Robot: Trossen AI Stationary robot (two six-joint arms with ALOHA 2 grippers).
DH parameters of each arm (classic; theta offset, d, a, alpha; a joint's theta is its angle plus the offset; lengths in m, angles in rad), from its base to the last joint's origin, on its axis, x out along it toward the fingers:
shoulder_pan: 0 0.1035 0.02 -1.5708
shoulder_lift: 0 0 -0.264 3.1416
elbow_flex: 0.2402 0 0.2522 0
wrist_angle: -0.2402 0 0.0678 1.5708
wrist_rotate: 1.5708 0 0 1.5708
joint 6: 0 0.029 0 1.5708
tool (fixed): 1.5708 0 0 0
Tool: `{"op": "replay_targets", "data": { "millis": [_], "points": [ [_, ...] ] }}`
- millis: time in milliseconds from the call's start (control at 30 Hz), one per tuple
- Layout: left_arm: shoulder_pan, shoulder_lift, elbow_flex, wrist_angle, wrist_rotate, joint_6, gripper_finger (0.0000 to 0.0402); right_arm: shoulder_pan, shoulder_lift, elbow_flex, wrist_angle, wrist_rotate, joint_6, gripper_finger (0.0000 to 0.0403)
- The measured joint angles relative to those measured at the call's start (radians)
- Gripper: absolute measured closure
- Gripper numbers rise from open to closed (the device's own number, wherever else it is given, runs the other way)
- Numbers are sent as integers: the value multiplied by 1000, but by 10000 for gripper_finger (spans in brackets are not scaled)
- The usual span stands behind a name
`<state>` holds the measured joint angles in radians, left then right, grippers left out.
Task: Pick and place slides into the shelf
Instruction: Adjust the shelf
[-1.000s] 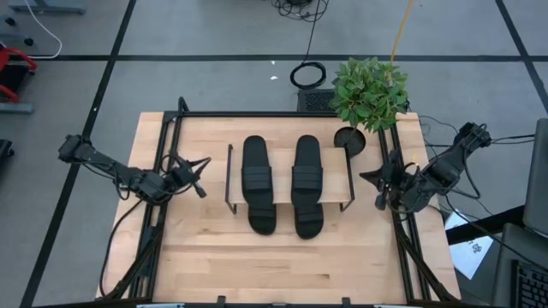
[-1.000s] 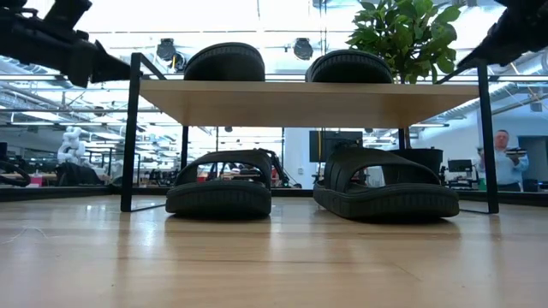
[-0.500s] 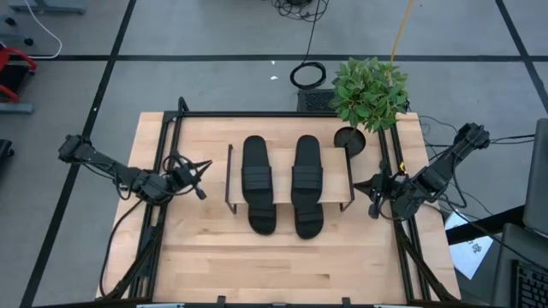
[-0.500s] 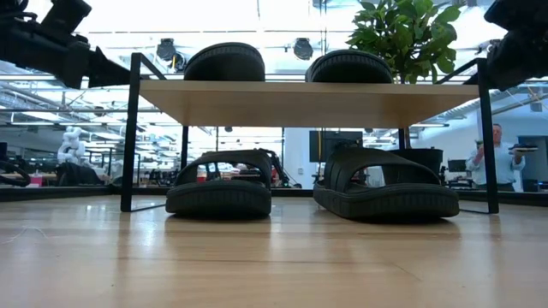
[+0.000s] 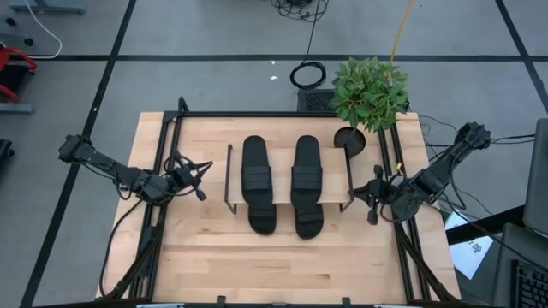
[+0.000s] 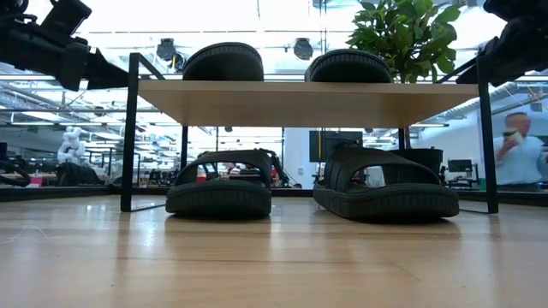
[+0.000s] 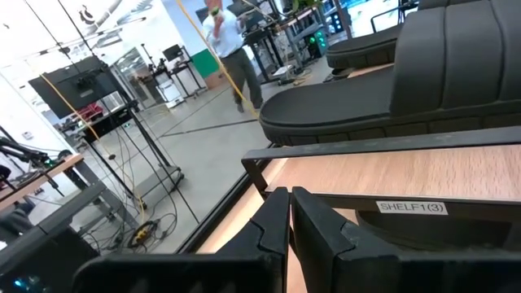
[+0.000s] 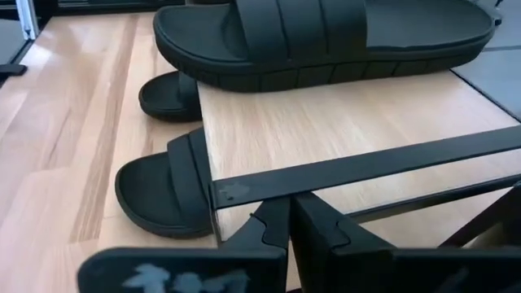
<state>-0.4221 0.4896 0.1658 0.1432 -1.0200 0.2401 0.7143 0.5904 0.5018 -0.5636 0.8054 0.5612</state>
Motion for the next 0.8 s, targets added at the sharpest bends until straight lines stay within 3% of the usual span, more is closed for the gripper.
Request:
{"op": "replay_targets", "data": {
  "millis": [633, 800],
  "points": [
    [0, 0, 0, -68, 3, -37, 376, 1, 56, 0, 90, -79, -4, 403],
    [0, 0, 0, -69, 51, -36, 376, 1, 68, 0, 92, -101, 6, 403]
  ]
}}
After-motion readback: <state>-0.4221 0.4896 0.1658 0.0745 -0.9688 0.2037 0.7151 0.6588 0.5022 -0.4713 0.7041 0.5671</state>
